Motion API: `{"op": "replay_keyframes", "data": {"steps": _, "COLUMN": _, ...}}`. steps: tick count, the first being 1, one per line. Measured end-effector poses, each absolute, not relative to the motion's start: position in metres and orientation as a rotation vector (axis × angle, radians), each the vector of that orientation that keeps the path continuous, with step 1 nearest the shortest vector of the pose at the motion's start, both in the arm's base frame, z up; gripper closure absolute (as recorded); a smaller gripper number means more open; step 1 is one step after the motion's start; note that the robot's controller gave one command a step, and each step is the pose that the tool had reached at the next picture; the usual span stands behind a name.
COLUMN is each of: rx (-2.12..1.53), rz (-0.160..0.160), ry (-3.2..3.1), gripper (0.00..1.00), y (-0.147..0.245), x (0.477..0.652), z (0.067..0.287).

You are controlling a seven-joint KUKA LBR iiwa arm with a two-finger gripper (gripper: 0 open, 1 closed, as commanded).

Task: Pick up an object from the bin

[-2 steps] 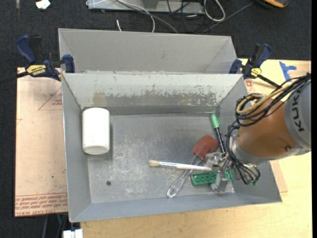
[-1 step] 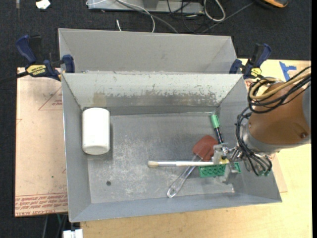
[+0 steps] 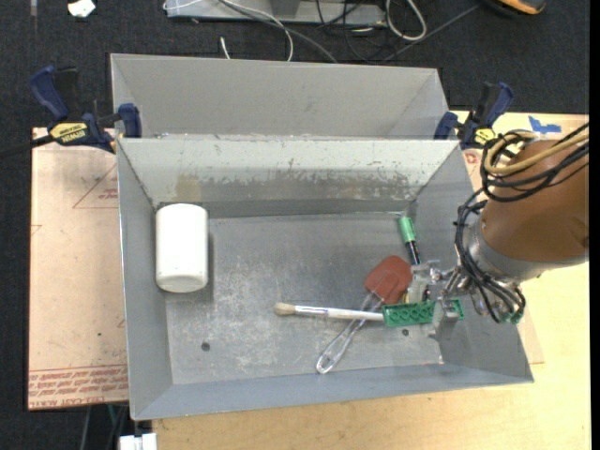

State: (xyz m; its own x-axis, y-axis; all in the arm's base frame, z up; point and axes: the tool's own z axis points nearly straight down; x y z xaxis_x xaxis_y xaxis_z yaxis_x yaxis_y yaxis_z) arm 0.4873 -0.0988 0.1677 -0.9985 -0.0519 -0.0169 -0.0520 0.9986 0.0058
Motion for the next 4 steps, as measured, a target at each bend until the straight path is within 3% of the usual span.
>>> {"op": "replay_keyframes", "data": {"steps": 1, "rx": -0.18, "rz": 0.007, "ry": 3.114, "gripper": 1.0, "y": -0.097, "x": 0.489, "z": 0.119}}
{"op": "replay_keyframes", "data": {"steps": 2, "rx": -0.147, "rz": 0.01, "ry": 3.12, "gripper": 1.0, "y": -0.101, "x": 0.489, "z": 0.189}}
{"op": "replay_keyframes", "data": {"steps": 3, "rx": -0.213, "rz": 0.01, "ry": 3.114, "gripper": 1.0, "y": -0.097, "x": 0.494, "z": 0.126}}
{"op": "replay_keyframes", "data": {"steps": 4, "rx": -0.204, "rz": 0.012, "ry": 3.116, "gripper": 1.0, "y": -0.095, "x": 0.487, "z": 0.089}}
